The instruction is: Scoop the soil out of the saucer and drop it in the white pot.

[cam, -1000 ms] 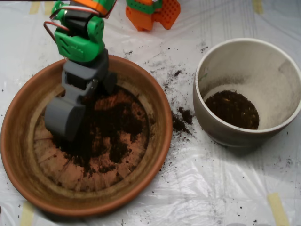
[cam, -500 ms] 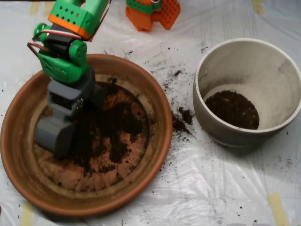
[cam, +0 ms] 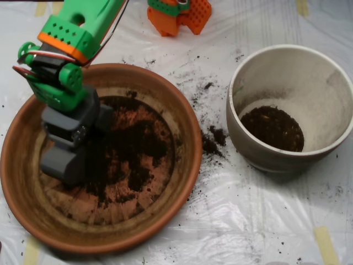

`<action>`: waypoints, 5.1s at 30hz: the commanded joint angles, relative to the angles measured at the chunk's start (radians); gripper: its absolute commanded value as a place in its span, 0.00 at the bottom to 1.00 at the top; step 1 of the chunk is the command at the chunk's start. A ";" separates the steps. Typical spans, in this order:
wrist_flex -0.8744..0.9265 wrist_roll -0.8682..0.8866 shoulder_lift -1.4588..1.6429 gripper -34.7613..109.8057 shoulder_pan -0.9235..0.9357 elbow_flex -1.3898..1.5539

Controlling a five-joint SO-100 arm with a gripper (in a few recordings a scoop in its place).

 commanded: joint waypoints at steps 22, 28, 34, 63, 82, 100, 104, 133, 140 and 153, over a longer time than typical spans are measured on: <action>-0.505 -0.133 0.558 0.24 -0.040 0.600; -0.517 -0.212 0.712 0.24 -0.048 0.558; -0.439 -0.225 1.014 0.24 -0.160 0.637; 0.101 -0.127 0.953 0.24 -0.956 0.199; 0.216 -0.098 0.877 0.54 -1.012 0.118; 0.094 0.130 1.035 0.61 -0.569 0.285; -0.006 0.167 1.109 0.61 -0.416 0.480; -0.313 -0.003 0.479 0.63 -0.074 0.630; -0.215 -0.029 0.291 0.60 -0.104 0.397; 0.025 -0.152 0.023 0.56 -0.144 0.023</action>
